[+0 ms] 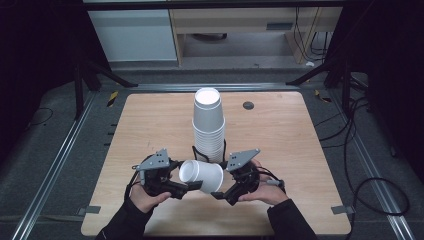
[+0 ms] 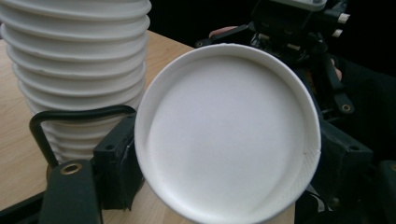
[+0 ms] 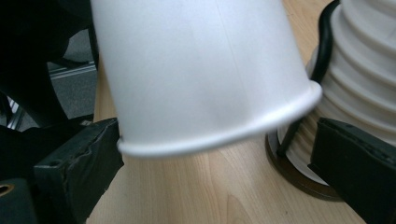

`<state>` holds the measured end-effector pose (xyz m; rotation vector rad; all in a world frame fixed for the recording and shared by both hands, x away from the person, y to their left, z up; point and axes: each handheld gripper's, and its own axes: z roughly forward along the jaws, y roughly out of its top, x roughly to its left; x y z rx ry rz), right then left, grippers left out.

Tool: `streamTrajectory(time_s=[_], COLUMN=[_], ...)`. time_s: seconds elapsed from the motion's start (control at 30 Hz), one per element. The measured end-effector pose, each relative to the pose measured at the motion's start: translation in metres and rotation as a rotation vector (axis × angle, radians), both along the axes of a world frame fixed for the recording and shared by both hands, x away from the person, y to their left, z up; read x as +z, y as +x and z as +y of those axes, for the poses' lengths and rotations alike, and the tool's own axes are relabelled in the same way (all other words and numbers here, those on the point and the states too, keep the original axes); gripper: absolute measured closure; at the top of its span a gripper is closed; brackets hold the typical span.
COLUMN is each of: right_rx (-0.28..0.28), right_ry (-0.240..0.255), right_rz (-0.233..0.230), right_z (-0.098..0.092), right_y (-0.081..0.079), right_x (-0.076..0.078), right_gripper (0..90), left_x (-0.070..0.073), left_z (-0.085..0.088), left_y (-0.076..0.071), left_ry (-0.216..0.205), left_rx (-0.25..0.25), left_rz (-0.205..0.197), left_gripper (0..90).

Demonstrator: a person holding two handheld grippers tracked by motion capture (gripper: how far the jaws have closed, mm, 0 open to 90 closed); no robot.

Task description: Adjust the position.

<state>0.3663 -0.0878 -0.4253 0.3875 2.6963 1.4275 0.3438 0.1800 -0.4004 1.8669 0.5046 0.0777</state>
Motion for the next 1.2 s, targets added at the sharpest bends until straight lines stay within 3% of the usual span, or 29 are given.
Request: streamTrajectory(time_s=[0.47,1.2], right_rx=[0.062,0.072], right_ry=[0.018,0.018], right_rz=[0.022,0.042], right_z=[0.015,0.014], right_y=[0.000,0.002], right_x=[-0.008,-0.010], right_gripper=[5.2,9.0], left_x=[-0.003,-0.002], left_z=[-0.009,-0.008], left_y=[-0.003,-0.003], left_ry=[0.006,0.008], left_rx=[-0.048,-0.037], left_rz=[0.003,0.012], left_gripper=[22.0,21.0])
